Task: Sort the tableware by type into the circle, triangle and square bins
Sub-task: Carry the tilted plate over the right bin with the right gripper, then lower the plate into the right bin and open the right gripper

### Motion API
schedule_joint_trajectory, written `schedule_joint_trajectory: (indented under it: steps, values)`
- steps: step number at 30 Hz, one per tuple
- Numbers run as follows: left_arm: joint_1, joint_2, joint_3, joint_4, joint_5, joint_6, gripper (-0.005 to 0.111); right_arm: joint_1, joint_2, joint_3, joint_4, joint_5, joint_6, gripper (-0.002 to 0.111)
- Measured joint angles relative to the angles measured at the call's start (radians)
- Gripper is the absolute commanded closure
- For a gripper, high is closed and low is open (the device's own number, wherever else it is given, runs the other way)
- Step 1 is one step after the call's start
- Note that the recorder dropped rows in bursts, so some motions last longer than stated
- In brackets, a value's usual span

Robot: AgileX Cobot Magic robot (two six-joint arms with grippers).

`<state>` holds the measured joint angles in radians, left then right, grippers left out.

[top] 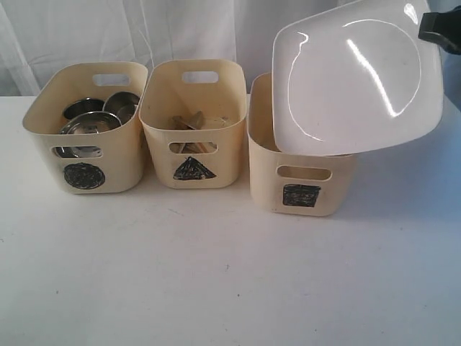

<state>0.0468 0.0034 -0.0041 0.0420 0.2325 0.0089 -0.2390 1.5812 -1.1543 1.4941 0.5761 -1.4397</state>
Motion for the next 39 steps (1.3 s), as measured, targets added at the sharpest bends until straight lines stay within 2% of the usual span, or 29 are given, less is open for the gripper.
schedule_joint_trajectory:
  steps: [4,15,28,31,39]
  values:
    - [0.0,0.0,0.0,0.0,0.0,0.0,0.107,0.01,0.0,0.0,-0.027,-0.016,0.004,0.108]
    - [0.0,0.0,0.0,0.0,0.0,0.0,0.107,0.118,0.0,-0.004,-0.116,-0.132,-0.011,0.108]
    - [0.0,0.0,0.0,0.0,0.0,0.0,0.107,0.161,0.0,-0.082,-0.175,-0.184,-0.007,0.108]
    - [0.0,0.0,0.0,0.0,0.0,0.0,0.107,0.192,0.0,-0.082,-0.266,-0.188,0.021,0.108]
    - [0.0,0.0,0.0,0.0,0.0,0.0,0.107,0.222,0.0,-0.085,-0.613,-0.2,0.34,0.108]
